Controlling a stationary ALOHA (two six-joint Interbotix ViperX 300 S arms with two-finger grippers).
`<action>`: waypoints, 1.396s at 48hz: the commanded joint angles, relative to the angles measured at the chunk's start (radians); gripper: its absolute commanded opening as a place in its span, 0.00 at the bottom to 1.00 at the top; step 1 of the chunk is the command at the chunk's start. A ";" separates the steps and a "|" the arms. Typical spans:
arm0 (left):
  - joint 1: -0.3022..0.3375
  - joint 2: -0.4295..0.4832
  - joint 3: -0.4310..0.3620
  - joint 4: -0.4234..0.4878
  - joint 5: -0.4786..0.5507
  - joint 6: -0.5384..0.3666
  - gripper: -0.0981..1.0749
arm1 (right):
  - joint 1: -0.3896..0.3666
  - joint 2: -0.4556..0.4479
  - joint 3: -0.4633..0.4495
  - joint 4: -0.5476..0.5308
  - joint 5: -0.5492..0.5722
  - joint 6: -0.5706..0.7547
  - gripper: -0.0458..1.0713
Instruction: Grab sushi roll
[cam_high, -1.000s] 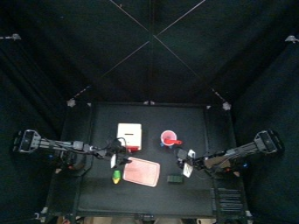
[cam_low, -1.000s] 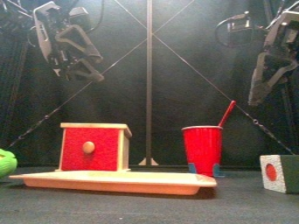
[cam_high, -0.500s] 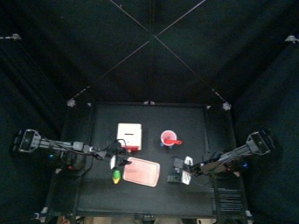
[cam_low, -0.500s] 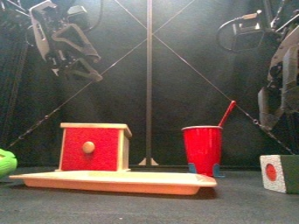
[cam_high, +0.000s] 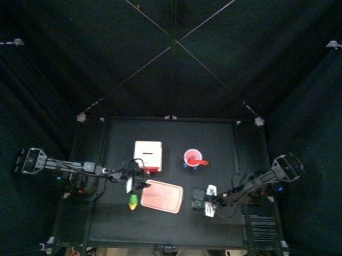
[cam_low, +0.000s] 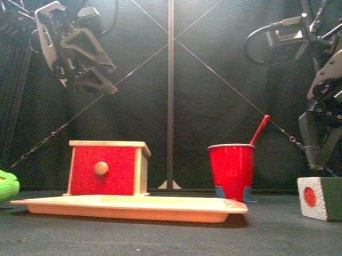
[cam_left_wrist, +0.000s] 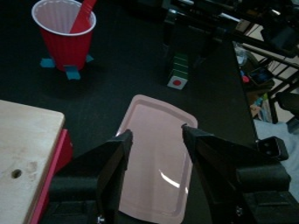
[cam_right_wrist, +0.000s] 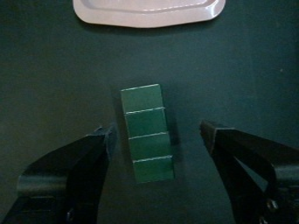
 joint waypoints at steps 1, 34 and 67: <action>-0.002 -0.003 -0.018 0.000 0.002 -0.002 0.82 | 0.009 0.014 -0.009 0.005 -0.003 0.003 0.98; 0.005 -0.003 -0.011 -0.005 0.002 -0.002 0.82 | 0.017 0.133 -0.048 0.018 0.000 -0.006 0.97; 0.008 -0.012 -0.003 -0.038 0.002 0.000 0.82 | 0.012 0.126 -0.067 -0.003 0.026 -0.009 0.65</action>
